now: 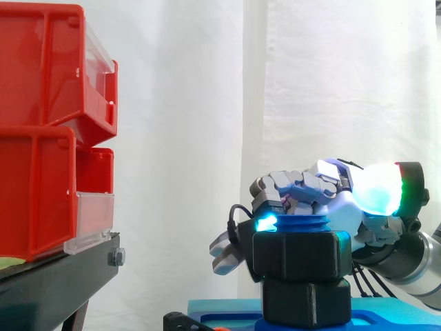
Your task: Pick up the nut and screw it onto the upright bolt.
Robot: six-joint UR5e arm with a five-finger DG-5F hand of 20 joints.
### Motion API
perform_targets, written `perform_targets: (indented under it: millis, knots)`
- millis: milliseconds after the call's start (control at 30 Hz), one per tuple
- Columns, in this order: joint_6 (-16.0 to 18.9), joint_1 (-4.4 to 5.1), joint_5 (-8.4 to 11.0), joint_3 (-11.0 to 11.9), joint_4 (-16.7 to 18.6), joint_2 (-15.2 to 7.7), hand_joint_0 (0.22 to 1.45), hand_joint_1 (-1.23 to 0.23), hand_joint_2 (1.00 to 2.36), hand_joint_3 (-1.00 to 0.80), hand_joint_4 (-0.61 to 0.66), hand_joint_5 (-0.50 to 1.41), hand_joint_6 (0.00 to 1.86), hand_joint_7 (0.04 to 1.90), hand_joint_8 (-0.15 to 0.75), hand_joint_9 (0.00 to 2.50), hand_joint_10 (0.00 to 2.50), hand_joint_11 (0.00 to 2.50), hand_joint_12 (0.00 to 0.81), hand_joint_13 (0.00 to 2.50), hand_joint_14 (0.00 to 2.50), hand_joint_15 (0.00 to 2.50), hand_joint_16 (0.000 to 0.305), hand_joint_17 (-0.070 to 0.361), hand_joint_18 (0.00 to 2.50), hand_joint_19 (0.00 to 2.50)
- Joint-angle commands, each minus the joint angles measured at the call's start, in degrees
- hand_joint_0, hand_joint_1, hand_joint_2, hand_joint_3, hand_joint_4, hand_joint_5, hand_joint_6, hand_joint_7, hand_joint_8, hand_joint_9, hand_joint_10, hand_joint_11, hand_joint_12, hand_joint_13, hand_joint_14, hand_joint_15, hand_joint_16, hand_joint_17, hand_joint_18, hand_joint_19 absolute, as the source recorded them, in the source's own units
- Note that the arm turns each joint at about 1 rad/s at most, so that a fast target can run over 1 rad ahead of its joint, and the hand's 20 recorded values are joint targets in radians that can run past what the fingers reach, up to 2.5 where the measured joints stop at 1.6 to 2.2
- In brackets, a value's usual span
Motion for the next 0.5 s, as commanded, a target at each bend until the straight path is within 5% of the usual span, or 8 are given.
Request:
perform_targets:
  millis: [0,133,467]
  knots:
    - [0.08,-0.01,-0.09,0.00,0.46,0.00,0.46,-0.24,1.00,-0.50,0.28,-0.10,0.50,0.99,0.258,1.01,0.00,0.04,0.317,0.64,0.00,0.02,0.036,0.081,0.46,0.20]
    - [0.43,-0.01,-0.09,0.35,1.08,0.00,0.45,-0.24,1.00,-0.50,0.23,-0.15,0.50,0.76,0.245,0.86,0.00,0.00,0.325,0.56,0.00,0.00,0.039,0.088,0.41,0.17]
    - [1.22,-0.10,-0.79,0.97,2.83,0.00,0.43,-0.22,1.00,-0.50,0.17,-0.18,0.50,0.66,0.245,0.75,0.00,0.00,0.341,0.50,0.00,0.00,0.043,0.097,0.36,0.15]
